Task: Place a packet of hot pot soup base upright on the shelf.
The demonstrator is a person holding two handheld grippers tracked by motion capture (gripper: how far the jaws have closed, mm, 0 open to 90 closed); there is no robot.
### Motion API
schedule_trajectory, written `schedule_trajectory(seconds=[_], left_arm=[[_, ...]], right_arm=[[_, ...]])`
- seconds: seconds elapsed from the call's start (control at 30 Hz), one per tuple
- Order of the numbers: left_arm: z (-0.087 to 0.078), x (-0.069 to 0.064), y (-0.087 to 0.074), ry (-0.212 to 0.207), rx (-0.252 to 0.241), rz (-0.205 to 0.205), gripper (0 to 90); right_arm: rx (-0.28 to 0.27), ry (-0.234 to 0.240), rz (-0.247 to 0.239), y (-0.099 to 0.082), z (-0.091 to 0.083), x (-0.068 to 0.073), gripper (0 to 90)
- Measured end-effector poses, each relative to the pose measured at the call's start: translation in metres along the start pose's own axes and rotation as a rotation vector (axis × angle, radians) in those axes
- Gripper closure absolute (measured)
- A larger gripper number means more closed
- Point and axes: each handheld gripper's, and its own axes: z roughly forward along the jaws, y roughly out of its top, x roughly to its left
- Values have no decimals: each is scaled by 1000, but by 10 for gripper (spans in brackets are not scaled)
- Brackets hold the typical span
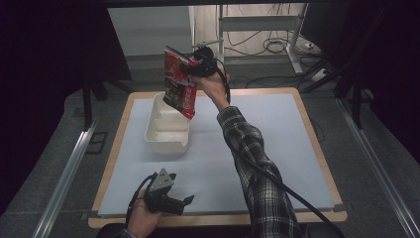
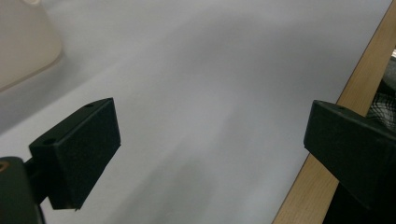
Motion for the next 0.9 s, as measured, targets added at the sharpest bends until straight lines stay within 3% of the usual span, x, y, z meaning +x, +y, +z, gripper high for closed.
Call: schedule_trajectory(seconds=[0.2,0.43,0.63,0.9], left_arm=[[-1,1,0,0,-6,-5,37],[0,0,0,10,8,6,37],[1,0,0,13,14,10,36],[2,-1,0,17,21,19,36]], right_arm=[[17,-2,-31,-1,19,3,737],[48,0,-20,-17,40,4,737],[57,22,-7,-23,47,4,737],[97,18,-10,-37,61,6,736]])
